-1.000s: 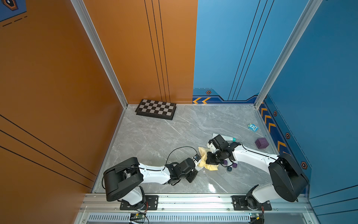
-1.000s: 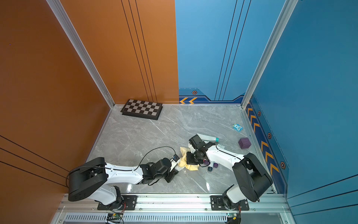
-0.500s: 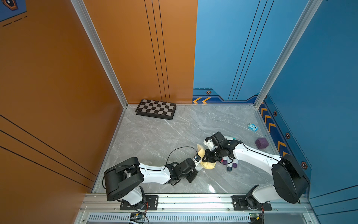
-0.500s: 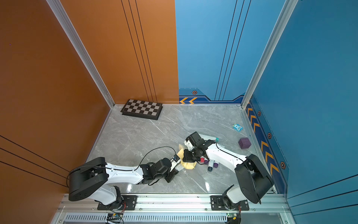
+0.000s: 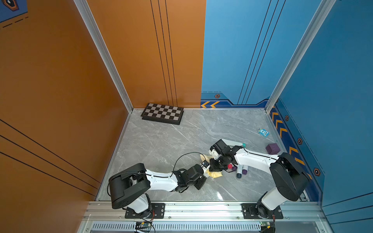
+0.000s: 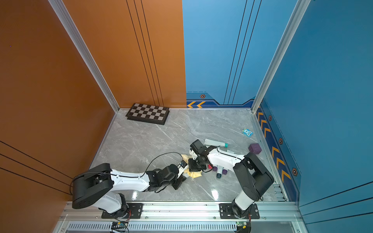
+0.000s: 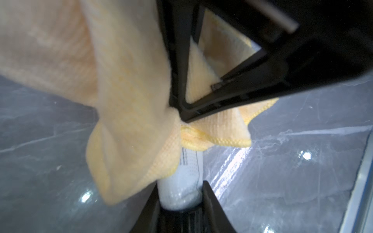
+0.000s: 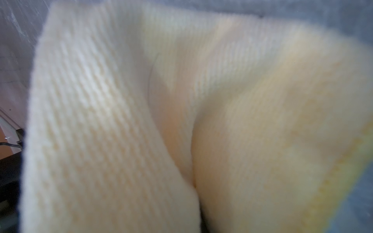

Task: Wipe the surface of the toothpaste tube
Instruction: Wipe the dirt from the toothpaste tube.

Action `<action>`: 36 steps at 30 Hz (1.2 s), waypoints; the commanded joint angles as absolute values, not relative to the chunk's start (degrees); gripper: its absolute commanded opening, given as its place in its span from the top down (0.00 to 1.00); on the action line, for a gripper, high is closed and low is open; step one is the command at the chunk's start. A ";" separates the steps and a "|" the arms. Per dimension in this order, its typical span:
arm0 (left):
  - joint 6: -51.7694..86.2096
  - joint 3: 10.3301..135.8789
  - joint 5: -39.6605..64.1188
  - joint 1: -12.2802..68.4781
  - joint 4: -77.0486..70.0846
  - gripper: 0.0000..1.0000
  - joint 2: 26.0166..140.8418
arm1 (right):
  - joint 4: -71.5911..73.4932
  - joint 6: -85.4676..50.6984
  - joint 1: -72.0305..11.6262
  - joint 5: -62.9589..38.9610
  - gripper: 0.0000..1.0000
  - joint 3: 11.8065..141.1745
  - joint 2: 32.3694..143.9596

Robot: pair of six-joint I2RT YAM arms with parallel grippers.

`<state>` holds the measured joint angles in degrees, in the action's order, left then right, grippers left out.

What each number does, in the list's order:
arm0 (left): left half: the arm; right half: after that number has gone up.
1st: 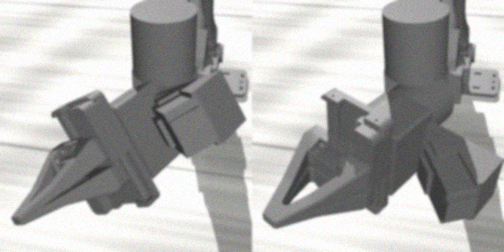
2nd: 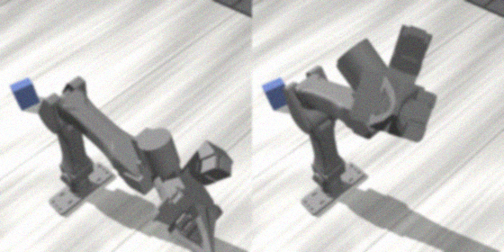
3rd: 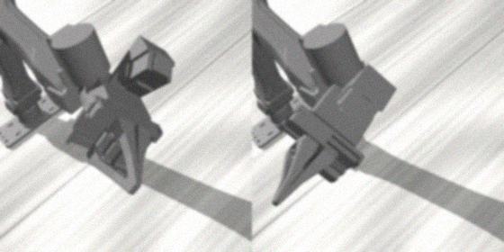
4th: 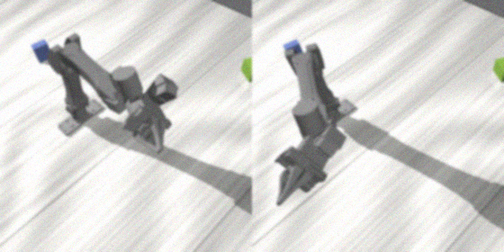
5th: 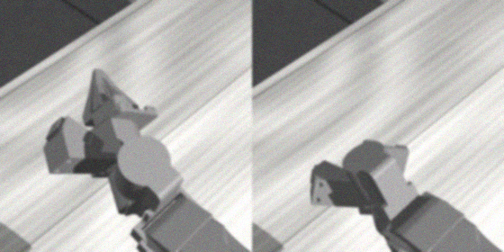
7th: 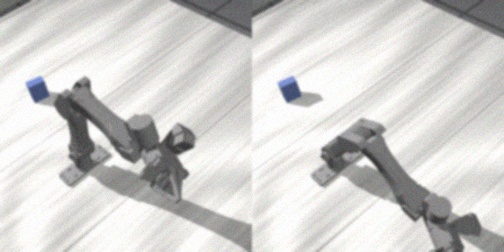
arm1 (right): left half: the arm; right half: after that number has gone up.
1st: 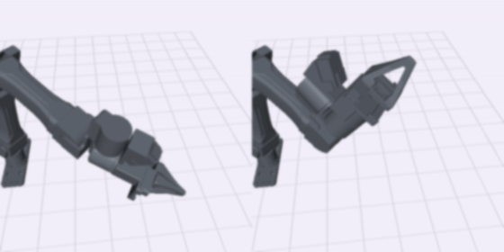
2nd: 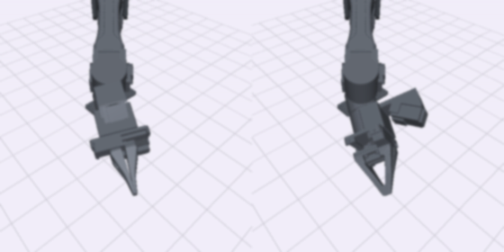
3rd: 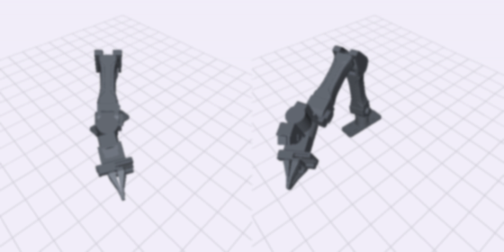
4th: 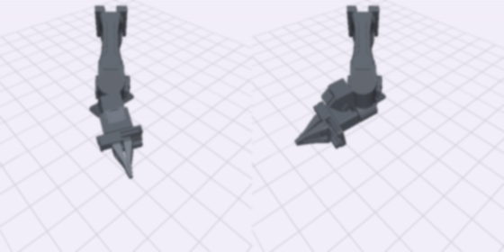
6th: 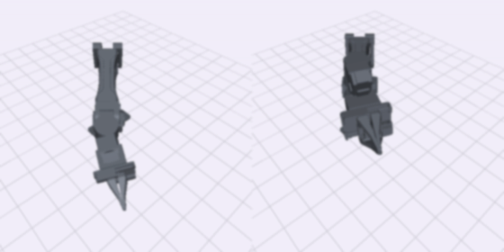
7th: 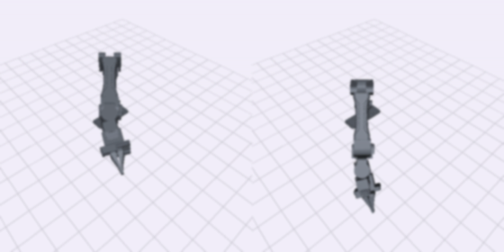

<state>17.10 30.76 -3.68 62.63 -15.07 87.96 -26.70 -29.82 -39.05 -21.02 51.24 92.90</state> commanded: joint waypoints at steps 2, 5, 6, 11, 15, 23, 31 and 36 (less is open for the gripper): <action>15.91 28.39 -3.87 62.93 -7.38 0.81 89.70 | -36.29 -27.66 -38.02 4.48 1.00 49.85 97.71; 15.91 28.46 -3.81 62.93 -7.41 0.81 89.55 | -37.97 -27.42 -37.67 9.29 1.00 51.48 99.40; 15.95 28.45 -3.87 62.91 -7.42 0.81 89.48 | -38.67 -27.55 -37.66 11.26 1.00 52.21 99.76; 16.00 28.30 -3.85 62.99 -7.45 0.81 89.38 | -39.42 -28.43 -35.71 12.90 1.00 52.31 98.21; 15.86 28.55 -3.77 63.19 -7.45 0.81 89.68 | -36.22 -28.23 -33.13 3.36 1.00 50.16 92.33; 15.47 28.98 -4.02 63.68 -7.39 0.81 90.18 | -35.33 -28.83 -37.30 -12.59 1.00 53.87 87.37; 15.16 29.32 -3.96 63.98 -7.39 0.81 90.74 | -30.89 -32.39 -43.31 -20.50 1.00 53.64 90.45; 15.09 29.33 -4.14 64.07 -7.37 0.81 90.88 | -29.27 -33.13 -44.92 -21.43 1.00 51.61 96.95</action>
